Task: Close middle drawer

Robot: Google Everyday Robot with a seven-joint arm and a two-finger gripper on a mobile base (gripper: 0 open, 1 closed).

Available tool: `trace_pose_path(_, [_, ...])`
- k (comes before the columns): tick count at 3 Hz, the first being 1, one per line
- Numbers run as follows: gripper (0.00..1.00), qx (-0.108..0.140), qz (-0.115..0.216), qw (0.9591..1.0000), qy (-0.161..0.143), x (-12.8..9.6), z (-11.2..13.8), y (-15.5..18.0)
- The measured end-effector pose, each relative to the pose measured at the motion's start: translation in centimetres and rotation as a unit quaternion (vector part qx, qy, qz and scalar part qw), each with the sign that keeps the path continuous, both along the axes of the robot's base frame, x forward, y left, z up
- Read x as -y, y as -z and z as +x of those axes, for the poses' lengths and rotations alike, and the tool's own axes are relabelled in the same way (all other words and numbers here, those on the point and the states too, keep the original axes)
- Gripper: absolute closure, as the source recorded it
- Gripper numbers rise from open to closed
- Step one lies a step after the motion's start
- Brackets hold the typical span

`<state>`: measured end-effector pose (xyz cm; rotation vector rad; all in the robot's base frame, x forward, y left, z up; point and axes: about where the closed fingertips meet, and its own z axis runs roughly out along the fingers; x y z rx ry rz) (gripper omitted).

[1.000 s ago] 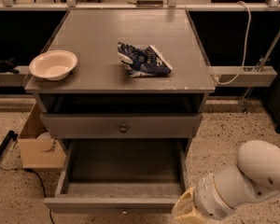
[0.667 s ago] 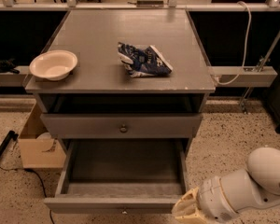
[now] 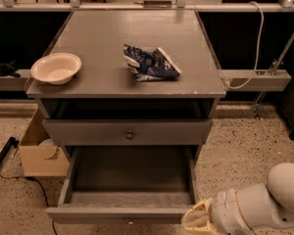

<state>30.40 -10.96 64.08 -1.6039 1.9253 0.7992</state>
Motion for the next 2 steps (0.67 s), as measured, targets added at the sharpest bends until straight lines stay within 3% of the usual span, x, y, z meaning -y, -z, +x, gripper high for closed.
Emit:
trace_pose_path(1, [1.0,0.042,-0.016,0.9973,0.058,0.82,-1.36,1.38])
trace_pose_path(2, [1.0,0.045,-0.017,0.9972,0.058,0.83,-0.95,1.22])
